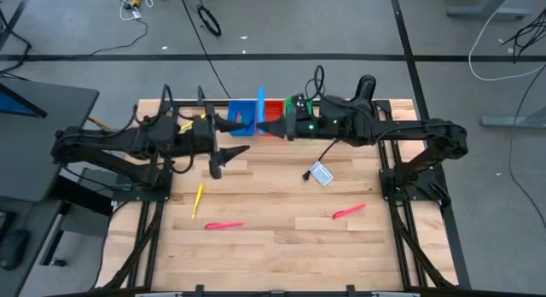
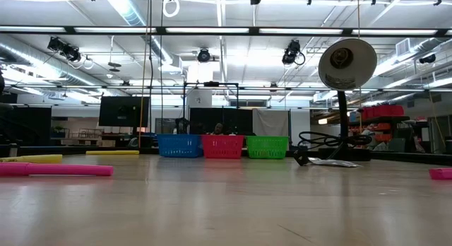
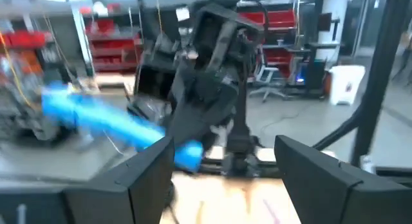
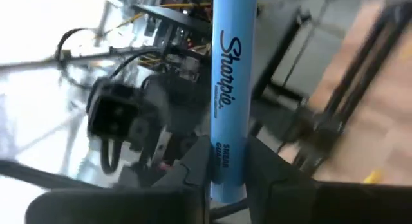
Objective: Pick & Place Markers
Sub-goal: Put the blue highlighter into the green bin
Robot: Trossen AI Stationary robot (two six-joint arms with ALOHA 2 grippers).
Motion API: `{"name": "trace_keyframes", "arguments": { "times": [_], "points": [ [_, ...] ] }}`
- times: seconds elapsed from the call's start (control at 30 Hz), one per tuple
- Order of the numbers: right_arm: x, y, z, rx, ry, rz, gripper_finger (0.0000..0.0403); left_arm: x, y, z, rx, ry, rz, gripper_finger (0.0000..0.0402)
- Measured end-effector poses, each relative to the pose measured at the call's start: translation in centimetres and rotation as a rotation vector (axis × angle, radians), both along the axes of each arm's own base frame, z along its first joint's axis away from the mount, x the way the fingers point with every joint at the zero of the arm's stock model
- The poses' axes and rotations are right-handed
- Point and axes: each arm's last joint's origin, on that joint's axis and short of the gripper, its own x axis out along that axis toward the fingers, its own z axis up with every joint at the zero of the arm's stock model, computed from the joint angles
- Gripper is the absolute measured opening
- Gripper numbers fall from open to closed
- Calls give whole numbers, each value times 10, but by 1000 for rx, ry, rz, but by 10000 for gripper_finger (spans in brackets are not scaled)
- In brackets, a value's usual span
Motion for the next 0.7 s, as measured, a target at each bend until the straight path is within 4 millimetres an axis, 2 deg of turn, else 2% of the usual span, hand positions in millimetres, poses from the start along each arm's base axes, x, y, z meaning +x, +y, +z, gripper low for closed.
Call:
{"name": "trace_keyframes", "arguments": {
  "times": [0.27,0.53,0.7],
  "points": [
    [0,0,0,-440,40,-52,52,-7,4,4,-324,-82,-5,275],
    [-2,12,-4,-789,172,-176,52,-7,5,4,-408,-94,-7,275],
    [-3,23,-4,-887,254,-310,52,-7,5,4,-403,-93,-6,275]
  ]
}}
